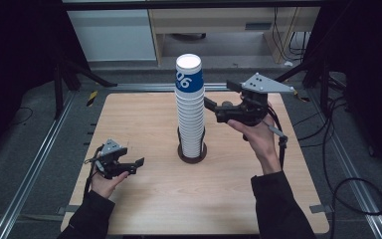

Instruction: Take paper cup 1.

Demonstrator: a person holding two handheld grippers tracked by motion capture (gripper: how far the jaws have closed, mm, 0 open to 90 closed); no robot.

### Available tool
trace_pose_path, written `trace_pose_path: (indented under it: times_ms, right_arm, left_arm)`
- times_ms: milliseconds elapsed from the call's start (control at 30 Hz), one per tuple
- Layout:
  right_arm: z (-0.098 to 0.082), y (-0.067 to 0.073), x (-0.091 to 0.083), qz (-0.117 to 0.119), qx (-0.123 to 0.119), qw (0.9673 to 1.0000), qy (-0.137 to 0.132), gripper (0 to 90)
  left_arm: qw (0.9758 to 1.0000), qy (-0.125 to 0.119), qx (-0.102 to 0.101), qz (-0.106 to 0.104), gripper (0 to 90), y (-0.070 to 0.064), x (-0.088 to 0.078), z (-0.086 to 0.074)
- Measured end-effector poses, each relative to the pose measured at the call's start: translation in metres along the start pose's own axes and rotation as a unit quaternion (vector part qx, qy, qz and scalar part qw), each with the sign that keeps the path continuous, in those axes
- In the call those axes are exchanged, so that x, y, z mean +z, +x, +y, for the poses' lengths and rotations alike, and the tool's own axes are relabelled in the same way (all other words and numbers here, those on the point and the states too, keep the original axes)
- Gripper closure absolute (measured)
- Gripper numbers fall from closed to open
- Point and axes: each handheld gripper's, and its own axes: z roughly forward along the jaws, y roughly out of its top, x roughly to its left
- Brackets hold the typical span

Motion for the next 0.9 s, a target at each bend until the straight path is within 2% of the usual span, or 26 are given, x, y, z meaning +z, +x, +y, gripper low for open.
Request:
trace_pose_path:
  times_ms: [133,467,900]
  right_arm:
    - [0.003,0.004,0.013,0.010,0.001,0.9999,-0.005,9.1]
    - [0.012,0.007,0.045,0.011,0.007,0.9998,-0.014,8.8]
    - [0.011,0.012,0.081,0.008,0.007,0.9999,0.004,8.8]
  left_arm:
    - [1.0000,-0.001,-0.002,0.000,17.3,0.000,0.000,0.000]
    - [1.0000,0.001,0.001,-0.002,17.2,-0.001,0.001,0.000]
    - [1.0000,0.003,0.000,-0.003,16.8,-0.001,0.002,-0.001]
